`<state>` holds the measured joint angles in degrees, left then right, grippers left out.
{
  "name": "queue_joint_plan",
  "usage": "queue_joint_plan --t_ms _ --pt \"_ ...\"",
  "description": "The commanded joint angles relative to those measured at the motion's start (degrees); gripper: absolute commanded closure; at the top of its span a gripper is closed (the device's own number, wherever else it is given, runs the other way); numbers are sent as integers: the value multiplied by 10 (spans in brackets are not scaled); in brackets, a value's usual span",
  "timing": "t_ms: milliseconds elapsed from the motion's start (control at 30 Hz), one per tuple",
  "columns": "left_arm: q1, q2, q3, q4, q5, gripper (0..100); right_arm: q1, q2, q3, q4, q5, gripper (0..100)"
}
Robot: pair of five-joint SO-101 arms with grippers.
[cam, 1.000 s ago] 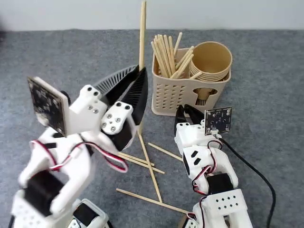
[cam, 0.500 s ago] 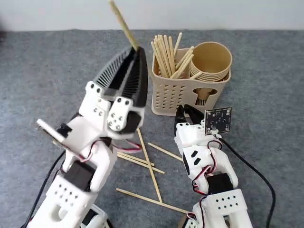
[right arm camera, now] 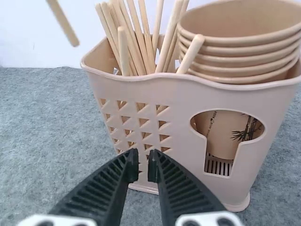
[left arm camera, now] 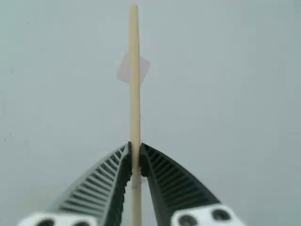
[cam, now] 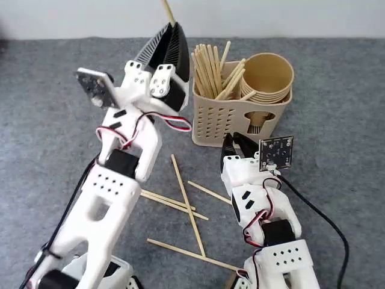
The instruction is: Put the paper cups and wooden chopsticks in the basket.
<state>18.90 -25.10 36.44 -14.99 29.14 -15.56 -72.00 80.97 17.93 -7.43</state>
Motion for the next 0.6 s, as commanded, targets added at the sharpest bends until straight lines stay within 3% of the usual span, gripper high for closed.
queue_joint_plan --t_ms 0,233,400,567 --pt "-1 23 -51 -13 7 988 4 2 -6 -9 0 946" --pt "-4 110 -70 -99 1 988 4 2 -5 -8 0 946" --pt "-4 155 -71 -92 -44 985 4 2 -5 -9 0 946" --pt "1 146 -71 -34 -78 972 4 2 -5 -9 0 946"
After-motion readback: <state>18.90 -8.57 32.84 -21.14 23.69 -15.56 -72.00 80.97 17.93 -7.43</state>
